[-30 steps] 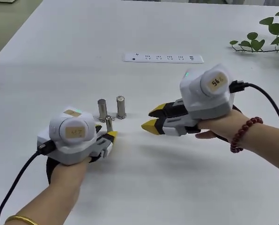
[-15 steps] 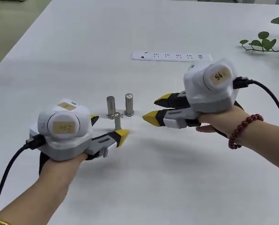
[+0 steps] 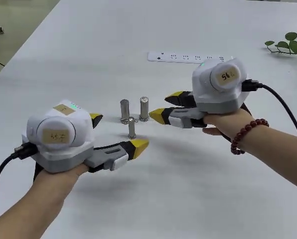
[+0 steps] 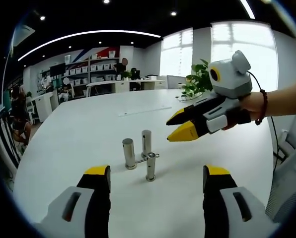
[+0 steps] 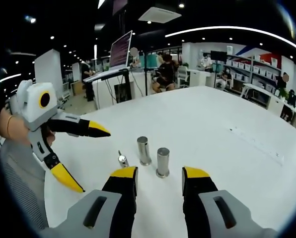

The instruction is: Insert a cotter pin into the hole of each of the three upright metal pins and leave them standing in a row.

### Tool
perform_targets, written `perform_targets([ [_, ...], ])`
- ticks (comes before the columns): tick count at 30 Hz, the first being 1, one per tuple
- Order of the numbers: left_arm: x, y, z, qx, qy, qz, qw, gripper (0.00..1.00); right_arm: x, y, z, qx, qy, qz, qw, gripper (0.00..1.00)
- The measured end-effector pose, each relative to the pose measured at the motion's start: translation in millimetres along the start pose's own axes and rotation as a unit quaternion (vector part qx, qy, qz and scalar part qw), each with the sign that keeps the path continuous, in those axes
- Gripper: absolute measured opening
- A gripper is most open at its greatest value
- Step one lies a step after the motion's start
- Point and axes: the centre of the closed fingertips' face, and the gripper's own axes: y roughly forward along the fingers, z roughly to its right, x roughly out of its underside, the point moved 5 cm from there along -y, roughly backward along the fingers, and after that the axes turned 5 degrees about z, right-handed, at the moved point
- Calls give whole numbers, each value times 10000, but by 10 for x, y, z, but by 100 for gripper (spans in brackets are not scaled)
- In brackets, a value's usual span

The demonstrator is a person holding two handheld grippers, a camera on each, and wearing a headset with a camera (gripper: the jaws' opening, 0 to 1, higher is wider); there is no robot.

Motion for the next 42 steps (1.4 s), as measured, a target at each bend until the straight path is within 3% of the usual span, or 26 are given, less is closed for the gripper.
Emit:
perform_targets([
  [2, 6, -17, 1, 6, -17, -11, 10000, 78, -33, 32, 2, 98, 115, 150, 9998, 32],
  [8, 8, -61, 10, 83, -95, -7, 9999, 83, -35, 125, 14, 194, 257, 254, 9992, 33],
  [20, -22, -99, -17, 169, -36, 97, 9998, 91, -30, 342, -2, 286, 320, 517, 9977, 24],
  [29, -72, -160, -24, 76, -125, 206, 9997, 98, 23, 490, 85, 357, 537, 417, 9970, 19],
  [34, -78, -195, -26, 81, -101, 198, 9997, 99, -8, 519, 65, 369, 648, 476, 9961, 17],
  [37, -97, -198, -37, 81, -299, 308, 9990, 99, -24, 536, 23, 401, 584, 434, 9965, 15],
  [42, -89, -202, -36, 80, -194, 270, 9994, 99, -11, 560, 16, 445, 628, 390, 9963, 13],
])
